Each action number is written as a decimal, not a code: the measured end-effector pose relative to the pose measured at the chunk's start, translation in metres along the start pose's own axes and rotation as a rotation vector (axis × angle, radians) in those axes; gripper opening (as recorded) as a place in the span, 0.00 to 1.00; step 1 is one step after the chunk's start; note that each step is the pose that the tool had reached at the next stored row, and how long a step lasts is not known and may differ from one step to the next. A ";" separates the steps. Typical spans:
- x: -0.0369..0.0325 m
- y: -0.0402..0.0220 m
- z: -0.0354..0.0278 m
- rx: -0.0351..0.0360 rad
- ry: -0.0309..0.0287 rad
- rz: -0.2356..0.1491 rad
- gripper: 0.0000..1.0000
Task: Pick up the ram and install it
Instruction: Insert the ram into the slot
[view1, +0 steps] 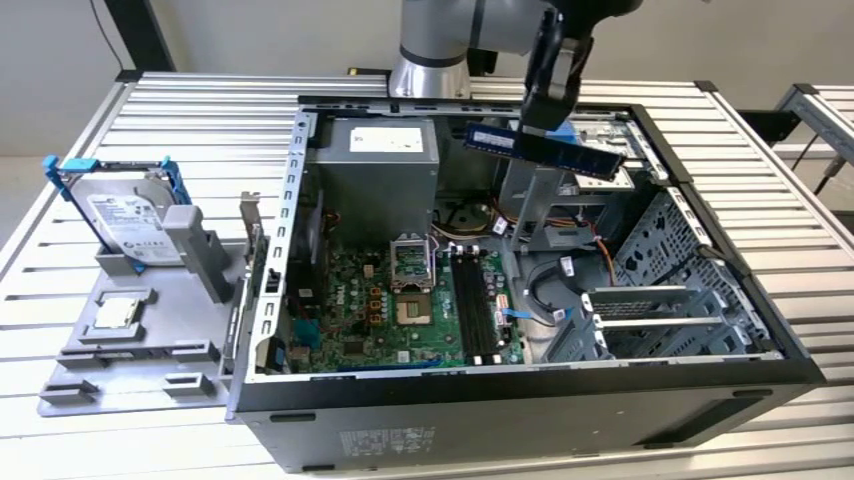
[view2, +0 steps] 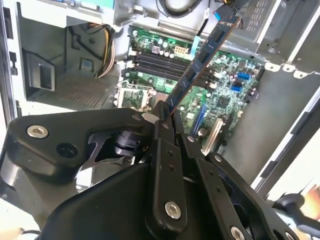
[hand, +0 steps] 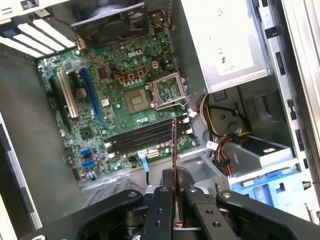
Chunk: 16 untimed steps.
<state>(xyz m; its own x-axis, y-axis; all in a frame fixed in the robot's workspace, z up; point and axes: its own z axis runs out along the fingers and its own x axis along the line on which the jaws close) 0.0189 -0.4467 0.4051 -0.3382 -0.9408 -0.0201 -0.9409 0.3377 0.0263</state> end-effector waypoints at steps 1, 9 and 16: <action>0.0000 0.0000 0.0000 0.0003 -0.0004 0.014 0.00; 0.0000 0.0000 0.0000 0.0027 -0.0036 0.136 0.00; 0.0000 0.0000 0.0000 0.0050 -0.0066 0.248 0.00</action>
<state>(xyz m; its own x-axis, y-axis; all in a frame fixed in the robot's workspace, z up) 0.0188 -0.4467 0.4051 -0.5592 -0.8288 -0.0202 -0.8290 0.5587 0.0263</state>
